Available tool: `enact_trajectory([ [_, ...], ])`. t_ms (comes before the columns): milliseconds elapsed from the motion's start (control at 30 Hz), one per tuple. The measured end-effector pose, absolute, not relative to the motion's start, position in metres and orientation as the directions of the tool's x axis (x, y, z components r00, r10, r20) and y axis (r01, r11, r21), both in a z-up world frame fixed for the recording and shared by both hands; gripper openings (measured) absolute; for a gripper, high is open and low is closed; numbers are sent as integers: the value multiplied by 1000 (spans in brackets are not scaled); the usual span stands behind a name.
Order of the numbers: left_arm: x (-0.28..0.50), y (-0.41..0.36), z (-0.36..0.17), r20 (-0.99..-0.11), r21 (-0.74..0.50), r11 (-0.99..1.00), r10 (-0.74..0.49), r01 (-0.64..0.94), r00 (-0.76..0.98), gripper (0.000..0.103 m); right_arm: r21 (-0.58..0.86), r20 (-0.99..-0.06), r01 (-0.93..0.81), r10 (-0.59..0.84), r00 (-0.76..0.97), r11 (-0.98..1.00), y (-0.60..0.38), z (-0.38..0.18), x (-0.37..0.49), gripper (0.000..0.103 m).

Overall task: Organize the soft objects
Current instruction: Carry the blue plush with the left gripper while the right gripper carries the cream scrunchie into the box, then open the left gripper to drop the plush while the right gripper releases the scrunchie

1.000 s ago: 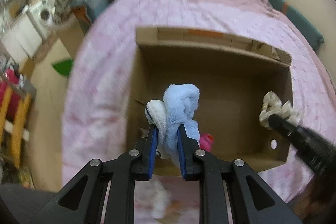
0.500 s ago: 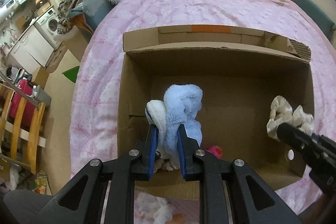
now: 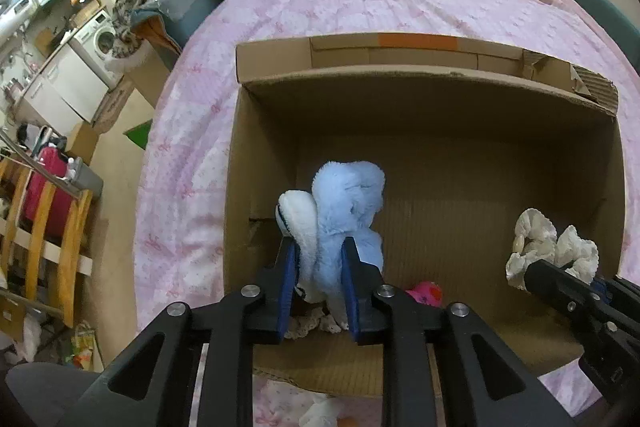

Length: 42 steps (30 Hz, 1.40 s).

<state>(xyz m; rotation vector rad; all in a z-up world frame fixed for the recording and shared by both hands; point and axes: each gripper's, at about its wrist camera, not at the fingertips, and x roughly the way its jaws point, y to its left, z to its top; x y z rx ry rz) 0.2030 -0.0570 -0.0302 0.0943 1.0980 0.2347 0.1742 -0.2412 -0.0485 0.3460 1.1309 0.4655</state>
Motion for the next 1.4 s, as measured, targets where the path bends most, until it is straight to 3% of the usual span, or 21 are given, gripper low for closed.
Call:
enact_trajectory([
  [133,203,-50,-36,-890,144,977,196,-155,411,20,484,-788,-176,514,338,857,-239,-52,175,18],
  [700,198,-54,-43,-895,141,981,185,-136,405,29,473,-805,-185,507,307,862,-225,-60,182,18],
  [800,197,-56,-42,-891,154,979,195,-132,409,43,481,-800,-178,513,310,858,-227,-59,182,18],
  [867,196,-55,-38,-883,154,978,200,-138,425,58,494,-793,-174,523,312,852,-228,-58,182,18],
  [1000,194,-56,-33,-874,168,975,214,-143,436,59,501,-787,-173,529,318,848,-229,-57,180,20],
  [1233,185,-57,-25,-870,166,976,213,-142,444,59,501,-773,-180,531,347,847,-231,-49,179,33],
  [1333,180,-54,-20,-869,155,978,204,-143,451,59,494,-768,-172,521,372,852,-234,-45,177,72],
  [1400,175,-54,-16,-865,154,978,203,-142,459,60,489,-763,-168,513,394,856,-237,-42,174,72],
])
